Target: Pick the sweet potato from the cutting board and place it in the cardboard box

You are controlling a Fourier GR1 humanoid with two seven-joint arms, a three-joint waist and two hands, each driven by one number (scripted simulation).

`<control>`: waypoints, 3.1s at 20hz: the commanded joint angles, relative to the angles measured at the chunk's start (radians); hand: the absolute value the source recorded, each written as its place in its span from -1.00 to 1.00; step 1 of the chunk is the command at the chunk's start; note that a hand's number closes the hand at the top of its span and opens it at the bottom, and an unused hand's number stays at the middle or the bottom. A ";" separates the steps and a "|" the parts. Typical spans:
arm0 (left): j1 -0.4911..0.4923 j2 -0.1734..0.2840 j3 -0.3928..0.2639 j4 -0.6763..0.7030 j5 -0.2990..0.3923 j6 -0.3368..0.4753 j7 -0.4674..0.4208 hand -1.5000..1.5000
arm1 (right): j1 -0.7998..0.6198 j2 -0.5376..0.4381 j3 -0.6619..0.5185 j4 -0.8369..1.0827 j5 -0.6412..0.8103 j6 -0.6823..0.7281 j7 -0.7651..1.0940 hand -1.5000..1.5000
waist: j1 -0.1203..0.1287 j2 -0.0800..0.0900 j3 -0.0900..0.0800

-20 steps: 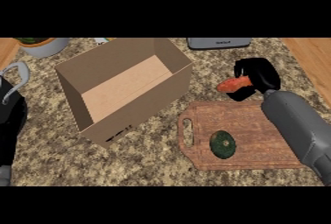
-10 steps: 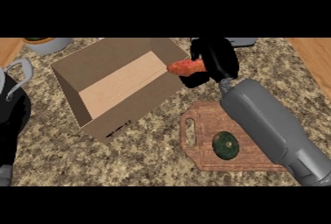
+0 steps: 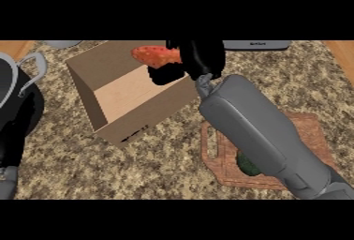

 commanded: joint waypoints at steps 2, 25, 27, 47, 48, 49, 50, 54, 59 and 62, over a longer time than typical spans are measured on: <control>-0.045 -0.036 -0.013 0.052 -0.045 0.016 -0.033 0.00 | -0.109 0.111 -0.105 0.138 -0.014 -0.016 0.031 1.00 | 0.018 0.010 0.000; -0.112 -0.073 -0.057 0.005 -0.076 -0.041 -0.005 0.00 | -0.300 0.125 -0.239 0.829 -0.307 -0.265 -0.209 -1.00 | 0.135 0.040 0.000; -0.121 -0.062 -0.035 0.045 -0.065 -0.051 -0.022 0.00 | -0.302 0.125 -0.260 0.850 -0.303 -0.296 -0.282 -1.00 | 0.119 0.045 0.000; -0.021 -0.047 0.040 0.003 -0.057 -0.044 0.003 0.00 | -0.165 0.095 -0.464 0.624 -0.537 -0.476 -0.667 -1.00 | 0.012 0.004 0.001; -0.026 -0.062 0.041 0.037 -0.062 -0.041 -0.032 0.00 | -0.157 0.067 -0.473 0.635 -0.532 -0.483 -0.682 -1.00 | 0.014 0.007 0.001; -0.040 -0.070 0.034 0.056 -0.071 -0.029 -0.016 0.00 | -0.093 -0.002 -0.480 0.598 -0.549 -0.419 -0.715 -1.00 | -0.005 0.004 0.001; -0.037 -0.070 0.044 0.060 -0.071 -0.031 -0.015 0.00 | -0.062 0.016 -0.469 0.571 -0.541 -0.428 -0.699 -1.00 | -0.002 0.003 0.001; 0.045 -0.059 0.058 -0.052 -0.063 -0.033 0.006 0.00 | 0.097 -0.063 -0.453 0.433 -0.548 -0.356 -0.694 -1.00 | -0.009 -0.004 0.002; -0.021 -0.069 0.057 0.000 -0.093 -0.031 0.030 0.00 | 0.234 -0.172 -0.407 0.174 -0.529 -0.271 -0.556 -1.00 | -0.025 -0.004 0.001; 0.046 -0.072 0.066 -0.071 -0.085 -0.040 0.011 0.00 | 0.345 -0.222 -0.390 0.032 -0.541 -0.184 -0.509 -1.00 | -0.010 -0.003 0.001</control>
